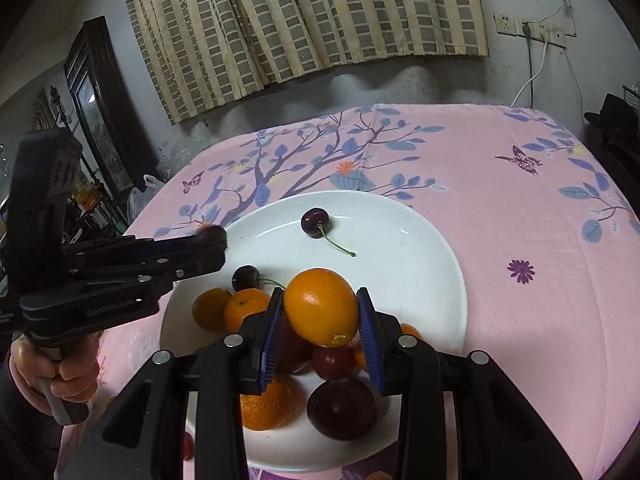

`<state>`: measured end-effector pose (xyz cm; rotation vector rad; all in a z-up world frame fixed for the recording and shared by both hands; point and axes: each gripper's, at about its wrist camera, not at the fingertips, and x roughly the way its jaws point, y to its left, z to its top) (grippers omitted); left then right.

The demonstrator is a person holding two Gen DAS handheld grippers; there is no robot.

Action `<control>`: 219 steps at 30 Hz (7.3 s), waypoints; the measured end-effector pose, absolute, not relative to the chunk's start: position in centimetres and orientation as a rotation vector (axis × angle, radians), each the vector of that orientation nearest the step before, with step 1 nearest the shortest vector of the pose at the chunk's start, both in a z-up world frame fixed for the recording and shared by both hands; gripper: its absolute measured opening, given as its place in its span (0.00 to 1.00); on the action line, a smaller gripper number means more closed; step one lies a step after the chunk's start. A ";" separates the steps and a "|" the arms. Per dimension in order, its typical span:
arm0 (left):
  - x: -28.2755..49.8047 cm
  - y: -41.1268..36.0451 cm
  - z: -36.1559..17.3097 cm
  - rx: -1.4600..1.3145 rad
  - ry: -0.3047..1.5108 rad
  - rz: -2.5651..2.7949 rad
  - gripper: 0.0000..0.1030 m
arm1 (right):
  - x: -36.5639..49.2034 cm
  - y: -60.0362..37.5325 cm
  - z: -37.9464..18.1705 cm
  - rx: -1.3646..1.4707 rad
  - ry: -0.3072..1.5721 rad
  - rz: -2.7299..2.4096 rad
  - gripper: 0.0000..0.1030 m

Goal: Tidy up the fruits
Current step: 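Open both tools over the white plate to drop the held fruits, then grasp a dark purple tomato with right tool while left grasps another one, then carry both dark purple tomatoes over the plate and open both tools, then grasp last dark purple tomato with right tool while left grasps small yellow-green fruit, then carry both fruits over the plate and open both tools to drop them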

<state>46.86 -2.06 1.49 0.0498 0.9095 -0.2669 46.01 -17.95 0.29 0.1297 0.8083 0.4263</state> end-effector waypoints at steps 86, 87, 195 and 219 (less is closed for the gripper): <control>23.2 -1.0 -3.7 0.076 0.926 -0.317 0.43 | 26.7 -17.8 -0.8 0.031 0.884 0.480 0.41; 23.0 -0.8 -3.2 0.059 0.919 -0.331 0.43 | 26.8 -17.9 -1.0 0.030 0.890 0.478 0.41; 26.8 1.8 -4.9 0.025 0.962 -0.136 0.27 | 29.3 -13.7 -0.2 -0.029 0.847 0.501 0.39; 35.7 0.0 5.5 0.036 0.780 -0.237 0.24 | 36.3 -16.6 4.5 0.026 0.695 0.386 0.38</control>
